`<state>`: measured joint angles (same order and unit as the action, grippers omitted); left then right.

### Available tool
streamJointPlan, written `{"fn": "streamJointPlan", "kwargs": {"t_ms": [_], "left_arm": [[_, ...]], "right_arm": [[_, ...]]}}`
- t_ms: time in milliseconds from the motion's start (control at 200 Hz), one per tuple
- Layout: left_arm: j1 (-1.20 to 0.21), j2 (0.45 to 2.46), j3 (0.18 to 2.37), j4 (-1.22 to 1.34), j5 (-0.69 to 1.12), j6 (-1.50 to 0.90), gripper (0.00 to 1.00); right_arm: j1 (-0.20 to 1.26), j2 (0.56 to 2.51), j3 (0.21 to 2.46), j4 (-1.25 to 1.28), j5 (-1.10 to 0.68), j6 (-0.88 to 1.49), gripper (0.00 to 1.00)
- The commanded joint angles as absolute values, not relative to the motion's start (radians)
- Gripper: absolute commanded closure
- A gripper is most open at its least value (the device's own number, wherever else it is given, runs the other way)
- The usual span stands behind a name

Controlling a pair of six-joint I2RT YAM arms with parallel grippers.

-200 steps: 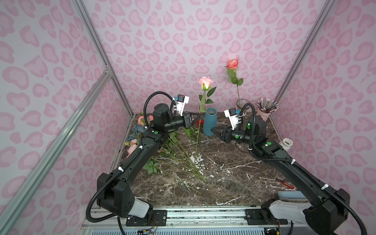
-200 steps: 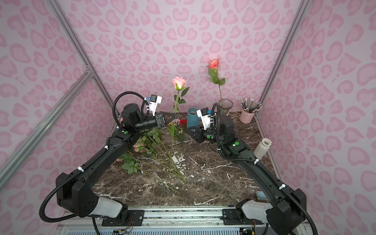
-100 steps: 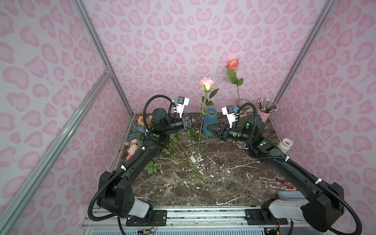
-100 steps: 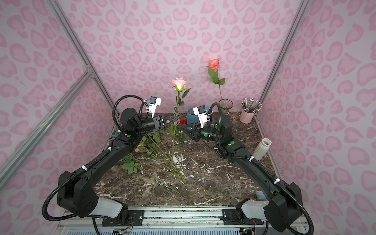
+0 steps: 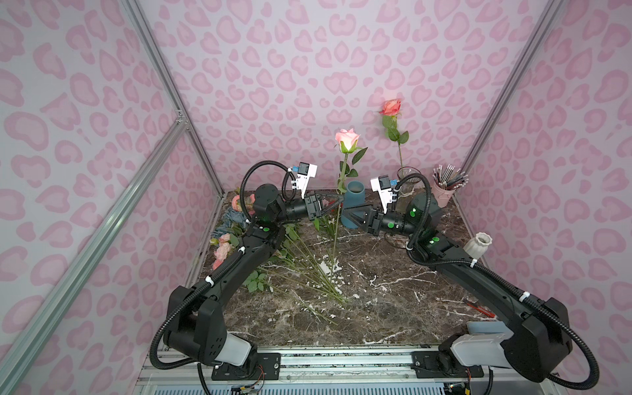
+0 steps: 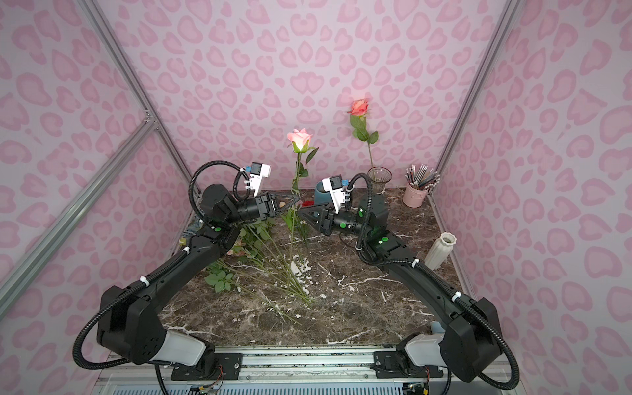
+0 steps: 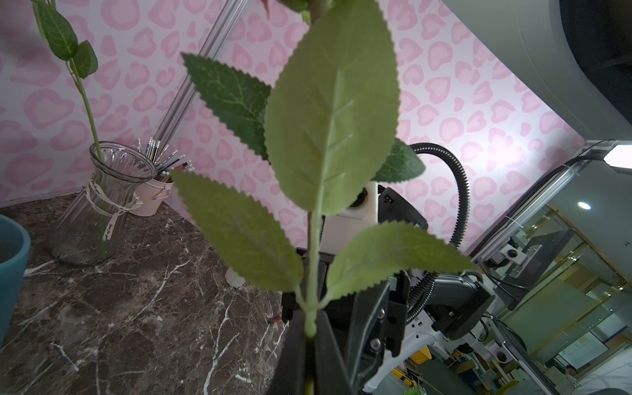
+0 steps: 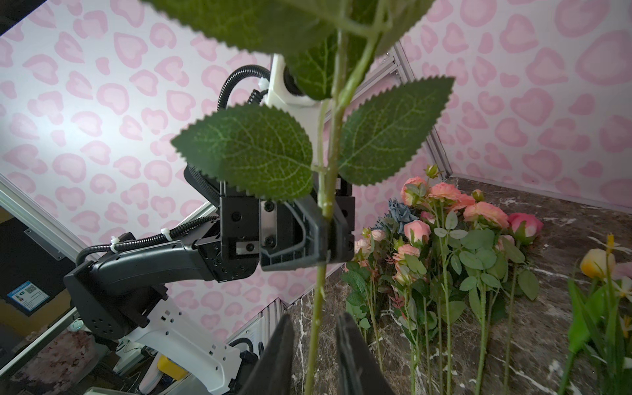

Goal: Place the pink flowers into the vase
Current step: Pick up the flower at the center of the board.

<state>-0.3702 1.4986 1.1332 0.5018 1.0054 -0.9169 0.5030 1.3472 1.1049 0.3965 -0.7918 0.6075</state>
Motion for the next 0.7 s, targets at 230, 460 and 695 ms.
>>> {"fn": "streamJointPlan", "kwargs": {"t_ms": [230, 460, 695], "left_arm": [[-0.379, 1.506, 1.13, 0.529, 1.008, -0.914, 0.97], [-0.384, 1.505, 1.129, 0.526, 1.008, -0.913, 0.97], [-0.388, 1.505, 1.13, 0.513, 1.006, -0.905, 0.97]], "right_arm": [[0.513, 1.377, 1.127, 0.504, -0.813, 0.639, 0.73], [0.514, 1.397, 1.136, 0.519, -0.813, 0.646, 0.74], [0.514, 1.408, 1.137, 0.522, -0.813, 0.648, 0.89]]}}
